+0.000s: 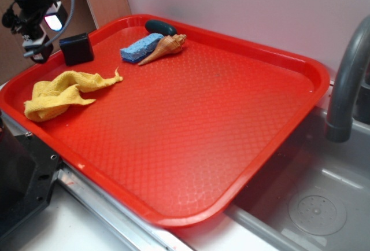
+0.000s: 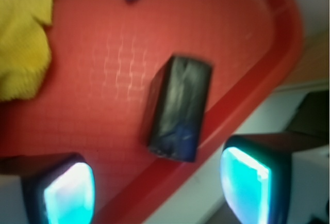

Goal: Grab the black box.

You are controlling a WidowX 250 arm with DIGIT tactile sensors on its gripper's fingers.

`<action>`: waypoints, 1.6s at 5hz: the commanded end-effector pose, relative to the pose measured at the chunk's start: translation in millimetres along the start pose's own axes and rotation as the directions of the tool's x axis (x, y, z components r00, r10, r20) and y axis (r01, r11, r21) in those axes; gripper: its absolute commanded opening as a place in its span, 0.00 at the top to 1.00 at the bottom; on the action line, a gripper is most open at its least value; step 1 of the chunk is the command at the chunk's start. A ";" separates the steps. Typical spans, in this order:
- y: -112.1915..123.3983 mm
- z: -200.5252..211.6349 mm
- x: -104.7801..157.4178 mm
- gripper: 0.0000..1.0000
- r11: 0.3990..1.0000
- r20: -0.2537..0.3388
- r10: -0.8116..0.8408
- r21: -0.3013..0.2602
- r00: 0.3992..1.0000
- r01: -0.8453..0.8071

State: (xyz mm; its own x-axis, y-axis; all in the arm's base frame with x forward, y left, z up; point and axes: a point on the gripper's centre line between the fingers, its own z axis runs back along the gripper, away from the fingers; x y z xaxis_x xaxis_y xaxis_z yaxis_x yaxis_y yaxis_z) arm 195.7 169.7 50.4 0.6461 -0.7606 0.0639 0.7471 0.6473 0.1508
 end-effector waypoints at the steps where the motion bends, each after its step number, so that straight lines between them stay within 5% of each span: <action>1: 21.4 -15.3 20.8 0.00 0.999 -0.012 0.016 0.048 1.000 -0.016; 2: 14.0 -5.3 20.8 1.00 0.994 -0.039 0.048 0.102 0.998 -0.044; 4: -2.9 44.7 36.6 1.00 0.983 -0.097 0.138 0.133 0.986 -0.125; 6: -25.6 120.8 76.6 1.00 0.955 0.050 0.243 0.163 0.969 -0.248; 7: -44.5 157.0 108.1 1.00 0.905 0.072 0.397 0.135 0.915 -0.404; 8: -55.0 181.2 136.3 1.00 0.885 0.153 0.452 0.048 0.879 -0.464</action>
State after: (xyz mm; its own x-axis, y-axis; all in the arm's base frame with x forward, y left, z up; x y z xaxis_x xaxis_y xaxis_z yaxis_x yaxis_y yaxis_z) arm 208.9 15.8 204.0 0.8989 -0.3770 0.2235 0.3585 0.9258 0.1198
